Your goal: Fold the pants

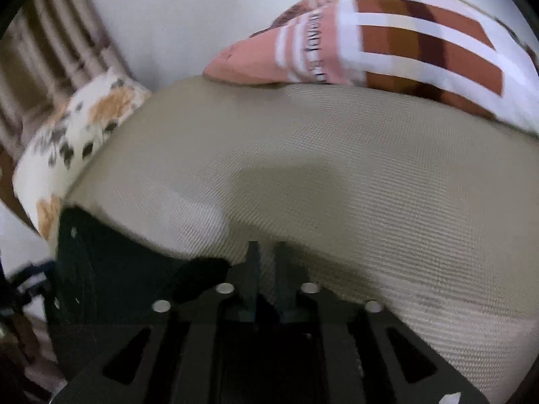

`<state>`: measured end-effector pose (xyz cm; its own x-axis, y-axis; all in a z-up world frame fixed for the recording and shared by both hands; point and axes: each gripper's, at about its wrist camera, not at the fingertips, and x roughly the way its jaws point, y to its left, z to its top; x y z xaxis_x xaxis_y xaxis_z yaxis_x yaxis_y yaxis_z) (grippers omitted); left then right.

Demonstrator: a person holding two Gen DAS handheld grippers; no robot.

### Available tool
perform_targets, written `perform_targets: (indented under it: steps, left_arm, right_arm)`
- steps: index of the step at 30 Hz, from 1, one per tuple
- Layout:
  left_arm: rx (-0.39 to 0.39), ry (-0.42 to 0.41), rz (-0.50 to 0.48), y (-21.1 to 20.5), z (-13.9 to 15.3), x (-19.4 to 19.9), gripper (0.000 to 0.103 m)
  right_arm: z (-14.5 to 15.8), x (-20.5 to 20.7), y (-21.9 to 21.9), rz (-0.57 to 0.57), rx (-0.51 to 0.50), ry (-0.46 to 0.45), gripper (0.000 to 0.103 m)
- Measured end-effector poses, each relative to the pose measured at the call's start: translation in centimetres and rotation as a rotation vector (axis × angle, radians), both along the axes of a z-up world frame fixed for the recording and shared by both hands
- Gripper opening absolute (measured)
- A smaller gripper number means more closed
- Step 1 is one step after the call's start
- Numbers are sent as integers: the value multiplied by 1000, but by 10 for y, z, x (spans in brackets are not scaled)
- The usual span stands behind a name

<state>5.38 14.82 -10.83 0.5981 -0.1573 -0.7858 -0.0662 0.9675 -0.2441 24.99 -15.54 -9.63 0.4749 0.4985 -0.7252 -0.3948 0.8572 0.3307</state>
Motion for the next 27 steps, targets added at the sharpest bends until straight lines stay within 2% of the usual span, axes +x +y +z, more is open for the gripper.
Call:
perform_targets:
  steps: [2, 5, 7, 8, 10, 14, 17, 20, 22, 27]
  left_arm:
    - [-16, -21, 24, 5, 8, -4, 74]
    - [43, -61, 55, 7, 21, -9, 74]
    - [89, -82, 62, 5, 28, -11, 74]
    - [106, -90, 63, 4, 31, -11, 74]
    - [137, -108, 60, -1, 37, -12, 74]
    - [213, -113, 43, -14, 42, -13, 77]
    - [277, -124, 26, -25, 44, -15, 79]
    - [329, -138, 6, -37, 48, -18, 79]
    - [348, -144, -2, -43, 49, -19, 79]
    - [376, -152, -21, -54, 51, -22, 80]
  right_arm:
    - [6, 2, -23, -90, 99, 18, 28]
    - [22, -8, -61, -224, 278, 24, 32]
    - [35, -28, -86, -280, 375, 5, 43]
    - [41, -40, -97, -299, 405, -4, 54]
    - [48, -73, -121, -327, 460, -16, 60]
    - [47, -128, -159, -381, 424, -14, 62]
    - [44, -176, -196, -478, 346, -30, 63]
    - [35, -216, -234, -581, 324, -33, 66]
    - [30, -230, -253, -637, 299, -26, 69]
    - [13, -264, -307, -816, 256, 2, 71]
